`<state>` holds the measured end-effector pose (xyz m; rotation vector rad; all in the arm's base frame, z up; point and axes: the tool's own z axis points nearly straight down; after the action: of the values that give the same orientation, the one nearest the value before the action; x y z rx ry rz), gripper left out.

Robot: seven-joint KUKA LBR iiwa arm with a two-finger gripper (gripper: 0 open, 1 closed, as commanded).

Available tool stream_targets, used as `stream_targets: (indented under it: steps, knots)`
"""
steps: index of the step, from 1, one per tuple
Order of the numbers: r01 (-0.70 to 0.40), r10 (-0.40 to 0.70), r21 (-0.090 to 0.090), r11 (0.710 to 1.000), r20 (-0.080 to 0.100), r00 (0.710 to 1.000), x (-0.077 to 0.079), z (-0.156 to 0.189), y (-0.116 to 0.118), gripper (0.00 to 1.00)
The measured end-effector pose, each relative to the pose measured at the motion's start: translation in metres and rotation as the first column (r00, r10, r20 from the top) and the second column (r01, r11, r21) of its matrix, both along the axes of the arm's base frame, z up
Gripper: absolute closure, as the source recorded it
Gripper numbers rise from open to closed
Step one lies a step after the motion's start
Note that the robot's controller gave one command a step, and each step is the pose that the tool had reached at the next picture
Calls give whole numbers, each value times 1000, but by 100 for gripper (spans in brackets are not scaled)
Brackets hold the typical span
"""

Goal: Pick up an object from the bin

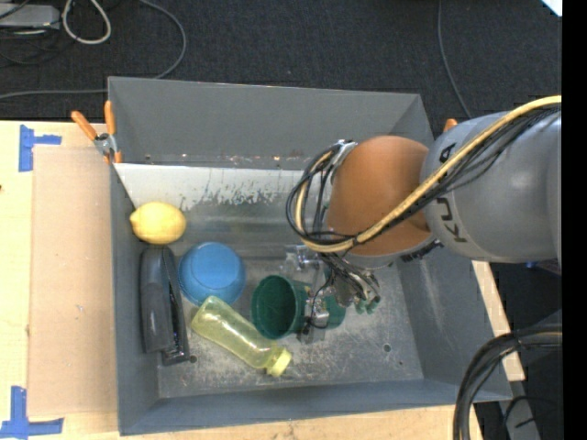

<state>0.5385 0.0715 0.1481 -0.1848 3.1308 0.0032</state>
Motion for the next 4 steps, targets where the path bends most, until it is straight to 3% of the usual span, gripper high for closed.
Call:
stream_targets:
  steps: [1, 2, 3, 4]
  knots:
    - [85, -85, 0, 996, -2, 996, 13, -44, -11, 0]
    - [37, -37, 1, 999, -1, 999, 8, -79, -33, 0]
    - [86, -86, 3, 996, 3, 996, 14, -78, -13, 100]
    - [87, -87, 4, 996, 3, 996, 14, -78, -13, 100]
